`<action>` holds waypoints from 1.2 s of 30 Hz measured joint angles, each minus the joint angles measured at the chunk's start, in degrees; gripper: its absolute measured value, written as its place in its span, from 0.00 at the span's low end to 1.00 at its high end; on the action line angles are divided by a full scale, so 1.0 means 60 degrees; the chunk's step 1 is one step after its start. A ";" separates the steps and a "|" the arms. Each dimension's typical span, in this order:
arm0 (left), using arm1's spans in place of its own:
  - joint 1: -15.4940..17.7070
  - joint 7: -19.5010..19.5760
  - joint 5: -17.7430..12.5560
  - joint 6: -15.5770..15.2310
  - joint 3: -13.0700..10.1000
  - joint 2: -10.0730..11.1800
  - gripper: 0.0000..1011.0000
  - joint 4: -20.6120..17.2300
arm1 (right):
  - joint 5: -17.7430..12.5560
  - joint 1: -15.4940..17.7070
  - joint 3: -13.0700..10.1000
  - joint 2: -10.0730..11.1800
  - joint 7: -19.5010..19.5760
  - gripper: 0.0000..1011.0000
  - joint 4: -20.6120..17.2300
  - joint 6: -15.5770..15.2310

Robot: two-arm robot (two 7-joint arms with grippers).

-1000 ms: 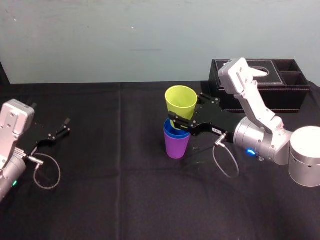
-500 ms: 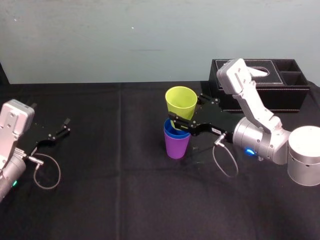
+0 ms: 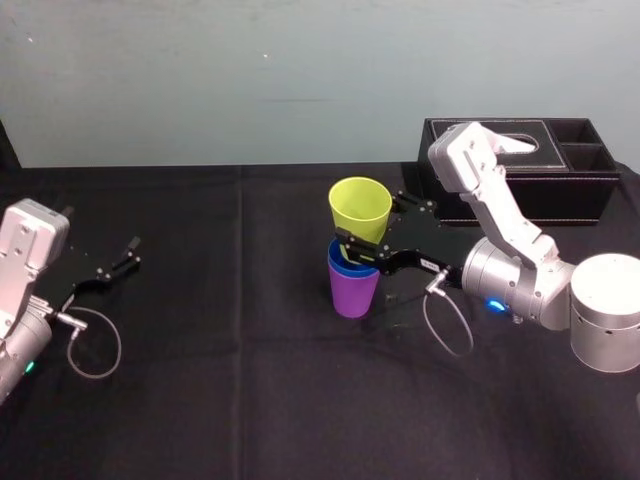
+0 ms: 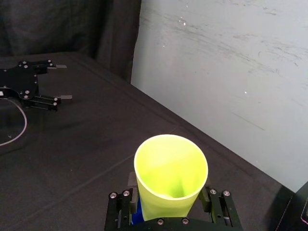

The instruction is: Stack the three plastic cups sequentially using one hand.

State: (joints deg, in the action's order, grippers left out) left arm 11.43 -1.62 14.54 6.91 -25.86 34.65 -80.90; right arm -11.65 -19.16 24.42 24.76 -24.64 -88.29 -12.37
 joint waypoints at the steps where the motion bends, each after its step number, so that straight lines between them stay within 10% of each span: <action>1: 0.0000 0.0000 0.0001 0.0000 0.0000 0.0000 1.00 0.0000 | 0.0004 -0.0004 0.0002 -0.0005 -0.0001 0.73 0.0011 0.0004; 36: 0.0000 0.0000 0.0001 0.0000 0.0000 0.0000 1.00 0.0000 | 0.0020 -0.0004 0.0101 -0.0105 -0.0174 0.73 0.0299 0.0051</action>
State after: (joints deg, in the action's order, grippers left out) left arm 11.43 -1.62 14.55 6.91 -25.86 34.65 -80.90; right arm -11.53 -19.19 25.02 24.13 -25.69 -86.50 -12.06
